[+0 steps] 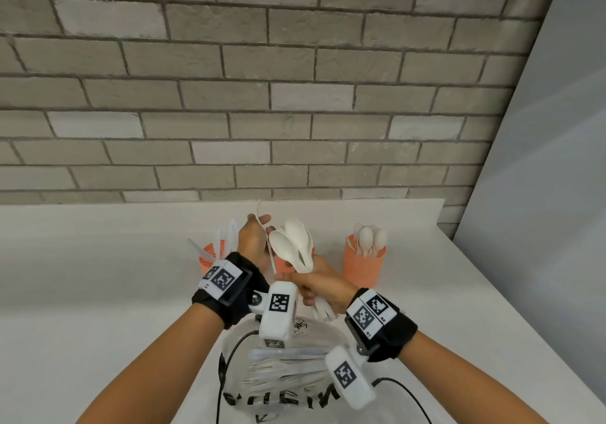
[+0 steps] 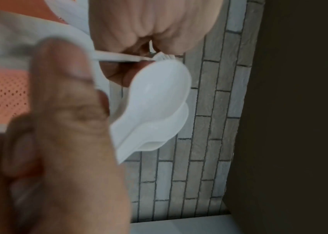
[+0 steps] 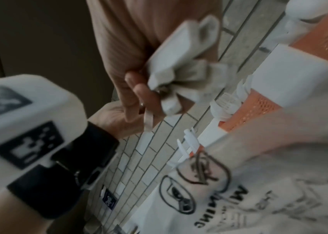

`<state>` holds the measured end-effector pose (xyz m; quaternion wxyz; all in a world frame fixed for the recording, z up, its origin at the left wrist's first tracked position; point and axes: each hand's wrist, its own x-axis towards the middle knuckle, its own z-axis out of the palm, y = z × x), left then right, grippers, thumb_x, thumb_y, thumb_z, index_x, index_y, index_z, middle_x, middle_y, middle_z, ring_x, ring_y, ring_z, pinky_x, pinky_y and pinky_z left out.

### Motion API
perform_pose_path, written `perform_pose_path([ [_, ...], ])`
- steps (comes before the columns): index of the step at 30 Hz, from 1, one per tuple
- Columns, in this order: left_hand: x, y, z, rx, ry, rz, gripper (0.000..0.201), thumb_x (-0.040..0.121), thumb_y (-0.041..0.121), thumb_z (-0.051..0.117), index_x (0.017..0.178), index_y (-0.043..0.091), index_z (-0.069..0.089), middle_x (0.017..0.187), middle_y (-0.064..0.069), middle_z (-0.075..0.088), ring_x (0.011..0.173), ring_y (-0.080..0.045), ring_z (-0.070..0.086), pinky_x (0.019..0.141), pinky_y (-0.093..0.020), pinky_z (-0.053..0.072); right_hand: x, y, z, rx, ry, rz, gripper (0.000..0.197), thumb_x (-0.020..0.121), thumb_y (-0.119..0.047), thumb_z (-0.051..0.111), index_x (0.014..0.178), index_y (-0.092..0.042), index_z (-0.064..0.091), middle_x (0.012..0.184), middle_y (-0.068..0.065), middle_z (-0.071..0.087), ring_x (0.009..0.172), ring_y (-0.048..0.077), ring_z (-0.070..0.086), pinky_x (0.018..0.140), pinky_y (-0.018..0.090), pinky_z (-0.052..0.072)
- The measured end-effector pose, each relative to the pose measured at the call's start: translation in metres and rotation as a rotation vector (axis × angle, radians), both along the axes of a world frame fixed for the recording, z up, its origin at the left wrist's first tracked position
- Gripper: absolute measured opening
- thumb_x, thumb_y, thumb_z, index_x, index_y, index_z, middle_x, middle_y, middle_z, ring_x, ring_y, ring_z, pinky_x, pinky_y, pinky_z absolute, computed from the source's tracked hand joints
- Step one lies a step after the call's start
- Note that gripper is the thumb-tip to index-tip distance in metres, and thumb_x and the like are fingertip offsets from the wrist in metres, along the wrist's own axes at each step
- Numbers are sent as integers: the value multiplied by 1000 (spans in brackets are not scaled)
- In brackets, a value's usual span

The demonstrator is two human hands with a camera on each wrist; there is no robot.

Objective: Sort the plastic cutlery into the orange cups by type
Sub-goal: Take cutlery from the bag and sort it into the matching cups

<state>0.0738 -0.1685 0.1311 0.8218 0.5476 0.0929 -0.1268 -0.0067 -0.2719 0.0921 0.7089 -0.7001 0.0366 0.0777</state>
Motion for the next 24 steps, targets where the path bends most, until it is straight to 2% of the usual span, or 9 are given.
perform_pose_path([
  [1, 2, 0, -3, 2, 13, 2, 45, 101, 40, 23, 94, 9, 55, 65, -6, 48, 55, -16, 46, 52, -25, 41, 0, 3, 2, 31, 7, 23, 20, 85, -11, 65, 74, -16, 49, 47, -6, 39, 32, 2, 31, 32, 15, 28],
  [4, 7, 5, -9, -44, 21, -96, 60, 90, 63, 30, 86, 9, 54, 49, 0, 39, 33, -8, 35, 35, -16, 30, 1, 2, 9, 215, 66, 39, 20, 92, -16, 55, 75, -19, 46, 44, -9, 40, 30, 1, 29, 32, 13, 26],
  [6, 4, 11, -10, 19, -56, -276, 61, 84, 68, 38, 88, 10, 54, 56, 1, 36, 33, -5, 32, 34, -15, 25, 2, -1, 15, 377, 105, 81, 20, 94, -22, 48, 75, -20, 45, 41, -9, 39, 28, 0, 29, 31, 12, 26],
  [8, -4, 14, -9, 111, -205, -505, 61, 81, 68, 42, 82, 10, 61, 60, -2, 45, 43, -8, 40, 45, -18, 32, 3, -3, 20, 449, 114, 127, 22, 93, -28, 44, 74, -18, 48, 39, -8, 39, 27, 1, 31, 31, 12, 28],
  [11, -16, 11, -8, 216, -291, -662, 76, 75, 65, 58, 106, -5, 62, 82, -18, 61, 79, -25, 59, 81, -34, 47, 4, 0, 22, 405, 148, 201, 27, 95, -30, 40, 71, -18, 46, 38, -8, 39, 29, 1, 34, 34, 14, 35],
  [15, -20, 6, -5, 285, -335, -584, 34, 69, 41, 69, 81, 9, 64, 65, -3, 63, 63, -14, 60, 71, -29, 49, 3, 1, 18, 375, 221, 261, 32, 95, -30, 39, 66, -19, 47, 39, -9, 38, 36, 4, 42, 43, 18, 46],
  [18, -22, 2, -6, 336, -358, -476, 21, 68, 28, 68, 78, 9, 66, 73, -12, 63, 68, -24, 59, 71, -32, 49, 4, -2, 19, 340, 235, 267, 28, 96, -29, 40, 73, -16, 51, 44, -8, 45, 44, 7, 52, 53, 24, 55],
  [22, -20, -8, -7, 387, -396, -268, 13, 80, 5, 60, 91, 0, 62, 70, -9, 64, 55, -12, 63, 48, -14, 49, 2, -1, 21, 33, 154, 88, 12, 92, -23, 53, 85, -13, 56, 55, 0, 56, 52, 12, 56, 68, 31, 55],
  [24, -14, -13, -13, 393, -378, -194, 26, 80, 6, 64, 104, -3, 59, 80, -11, 65, 66, -16, 64, 54, -16, 51, 2, 1, 19, -65, 74, 18, 10, 90, -24, 58, 88, -14, 58, 61, 2, 59, 55, 14, 57, 66, 31, 53],
])
